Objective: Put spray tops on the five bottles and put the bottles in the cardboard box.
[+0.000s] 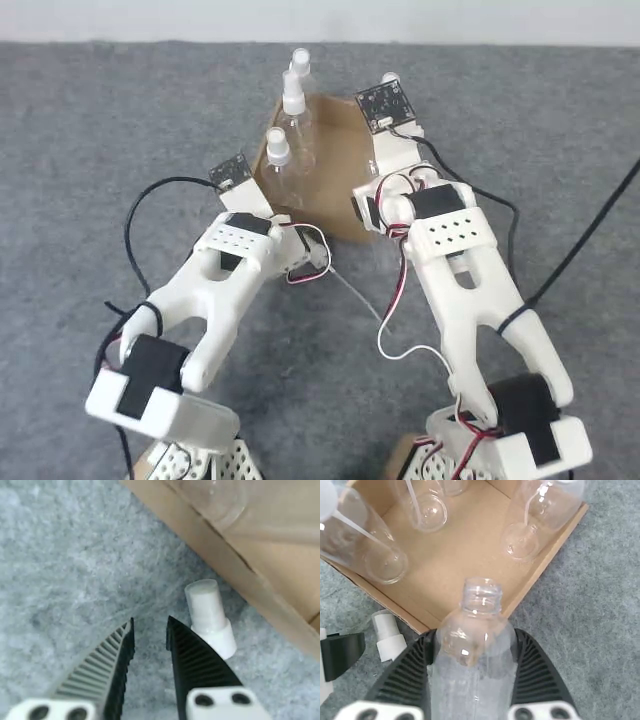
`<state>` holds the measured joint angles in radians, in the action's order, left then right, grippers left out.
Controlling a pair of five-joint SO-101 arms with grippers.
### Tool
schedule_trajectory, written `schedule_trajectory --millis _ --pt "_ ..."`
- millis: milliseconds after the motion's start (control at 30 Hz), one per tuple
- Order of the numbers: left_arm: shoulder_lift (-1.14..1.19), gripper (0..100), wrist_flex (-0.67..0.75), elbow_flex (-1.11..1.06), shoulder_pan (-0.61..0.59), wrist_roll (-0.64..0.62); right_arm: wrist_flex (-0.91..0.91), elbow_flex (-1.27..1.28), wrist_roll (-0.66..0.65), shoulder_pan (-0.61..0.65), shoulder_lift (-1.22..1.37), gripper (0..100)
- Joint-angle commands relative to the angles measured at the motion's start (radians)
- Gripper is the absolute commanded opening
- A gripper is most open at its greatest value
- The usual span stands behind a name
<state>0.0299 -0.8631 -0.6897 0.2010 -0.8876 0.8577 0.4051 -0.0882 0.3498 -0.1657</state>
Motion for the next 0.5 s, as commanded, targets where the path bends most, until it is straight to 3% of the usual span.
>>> schedule_trajectory --millis 0,233,467 --pt "-0.017 9 -0.074 0.096 -0.006 -0.008 -0.021 -0.041 0.002 -0.012 -0.064 1.3" --pt "-0.021 9 -0.152 0.140 -0.006 -0.008 -0.021 -0.041 0.002 -0.012 -0.064 1.3" --pt "-0.190 9 -0.173 0.099 0.000 -0.012 -0.021 -0.043 0.002 -0.012 -0.065 1.3"
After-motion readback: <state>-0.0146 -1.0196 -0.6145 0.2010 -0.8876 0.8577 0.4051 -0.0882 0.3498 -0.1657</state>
